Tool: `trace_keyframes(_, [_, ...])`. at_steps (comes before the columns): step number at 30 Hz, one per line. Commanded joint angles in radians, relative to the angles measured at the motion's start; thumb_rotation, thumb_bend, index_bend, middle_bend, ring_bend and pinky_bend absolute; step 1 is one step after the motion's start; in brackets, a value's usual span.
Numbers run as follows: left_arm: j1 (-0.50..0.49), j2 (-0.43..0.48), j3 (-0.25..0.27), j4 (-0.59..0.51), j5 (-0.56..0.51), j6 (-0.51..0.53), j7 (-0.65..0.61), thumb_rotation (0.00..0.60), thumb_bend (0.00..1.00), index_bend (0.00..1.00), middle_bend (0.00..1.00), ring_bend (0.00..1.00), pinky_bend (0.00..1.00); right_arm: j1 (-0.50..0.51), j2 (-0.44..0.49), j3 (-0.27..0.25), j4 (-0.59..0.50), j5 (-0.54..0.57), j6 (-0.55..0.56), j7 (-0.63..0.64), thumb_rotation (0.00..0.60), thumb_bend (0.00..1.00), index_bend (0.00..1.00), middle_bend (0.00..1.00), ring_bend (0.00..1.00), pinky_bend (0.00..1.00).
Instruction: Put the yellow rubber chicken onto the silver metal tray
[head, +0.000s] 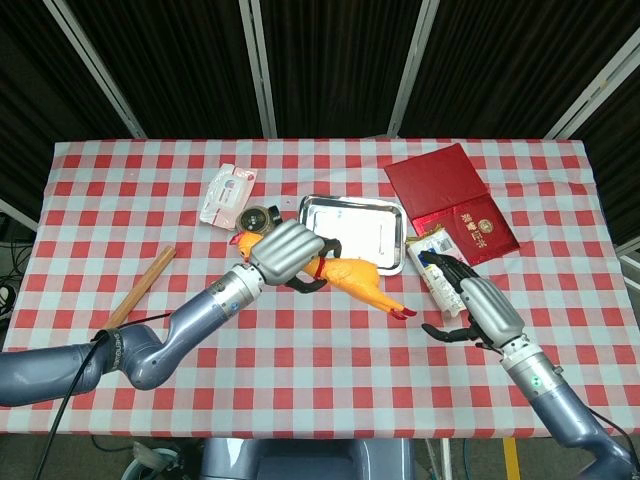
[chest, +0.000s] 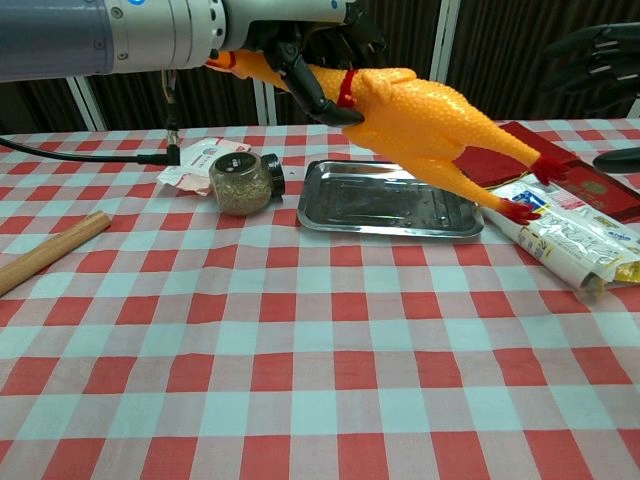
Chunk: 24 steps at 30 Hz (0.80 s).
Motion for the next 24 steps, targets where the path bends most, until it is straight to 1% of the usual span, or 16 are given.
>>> trace_keyframes(1, [-0.044, -0.032, -0.007, -0.012, -0.082, 0.024, 0.063, 0.6, 0.72, 0.67, 0.74, 0.63, 0.74, 0.03, -0.018, 0.017, -0.007, 0.055, -0.033, -0.05, 0.6, 0.26, 0.0, 0.13, 0.07, 0.11])
trace_keyframes(7, [-0.1, -0.077, -0.006, -0.02, -0.2, 0.085, 0.167, 0.6, 0.71, 0.68, 0.76, 0.65, 0.75, 0.058, -0.043, 0.037, -0.015, 0.146, -0.051, -0.12, 0.6, 0.26, 0.0, 0.13, 0.07, 0.11])
trace_keyframes(12, [-0.145, -0.127, 0.006, -0.03, -0.293, 0.17, 0.282, 0.6, 0.71, 0.69, 0.77, 0.66, 0.75, 0.07, -0.051, 0.044, -0.026, 0.202, -0.053, -0.171, 0.6, 0.26, 0.0, 0.13, 0.07, 0.11])
trace_keyframes(15, [-0.168, -0.157, 0.014, -0.031, -0.331, 0.221, 0.344, 0.6, 0.71, 0.69, 0.77, 0.66, 0.75, 0.073, -0.049, 0.048, -0.026, 0.228, -0.054, -0.183, 0.6, 0.26, 0.0, 0.13, 0.07, 0.11])
trace_keyframes(19, [-0.197, -0.209, 0.011, -0.032, -0.378, 0.277, 0.401, 0.6, 0.71, 0.69, 0.77, 0.66, 0.76, 0.082, -0.055, 0.054, -0.021, 0.258, -0.057, -0.201, 0.6, 0.26, 0.0, 0.13, 0.07, 0.11])
trace_keyframes(24, [-0.217, -0.251, 0.003, -0.028, -0.404, 0.323, 0.437, 0.6, 0.71, 0.69, 0.77, 0.66, 0.76, 0.091, -0.063, 0.059, -0.017, 0.282, -0.061, -0.216, 0.6, 0.26, 0.0, 0.13, 0.07, 0.11])
